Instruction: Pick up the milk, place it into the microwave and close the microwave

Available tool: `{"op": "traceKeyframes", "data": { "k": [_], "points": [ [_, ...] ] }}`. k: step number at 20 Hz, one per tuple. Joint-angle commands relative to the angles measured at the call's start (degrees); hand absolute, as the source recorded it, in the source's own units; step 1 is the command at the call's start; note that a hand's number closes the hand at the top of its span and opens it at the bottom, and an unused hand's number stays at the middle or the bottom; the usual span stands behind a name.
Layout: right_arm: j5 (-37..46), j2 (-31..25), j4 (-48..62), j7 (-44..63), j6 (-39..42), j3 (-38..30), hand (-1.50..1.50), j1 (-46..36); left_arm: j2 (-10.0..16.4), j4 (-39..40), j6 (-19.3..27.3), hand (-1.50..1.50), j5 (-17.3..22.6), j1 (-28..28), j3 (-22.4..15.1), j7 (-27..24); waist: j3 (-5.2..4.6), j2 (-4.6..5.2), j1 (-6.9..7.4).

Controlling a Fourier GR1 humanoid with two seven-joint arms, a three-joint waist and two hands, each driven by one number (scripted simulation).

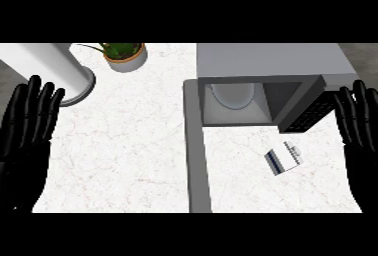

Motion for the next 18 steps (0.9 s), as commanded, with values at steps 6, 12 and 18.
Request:
{"op": "traceKeyframes", "data": {
  "k": [6, 12, 18],
  "points": [
    [-16.0, -8.7, -2.3, -3.5, 14.0, -10.4, -1.50, 7.1, -0.8, 0.7, 0.3, -1.50, 3.4, 0.4, 2.4, 3.8, -1.52, 2.62, 0.15],
    [-18.6, -8.0, 0.7, -2.4, 18.5, -8.6, -1.50, 12.5, -6.4, 1.2, 2.0, -1.50, 13.2, 9.4, 1.1, 0.5, -1.56, 2.61, 0.59],
    [-15.6, -5.9, 5.1, -10.4, 25.0, -10.4, -1.50, 21.1, -6.5, 0.0, -2.4, -1.50, 14.8, 19.7, -0.6, -5.7, -1.55, 2.57, 0.58]
  ]
}}
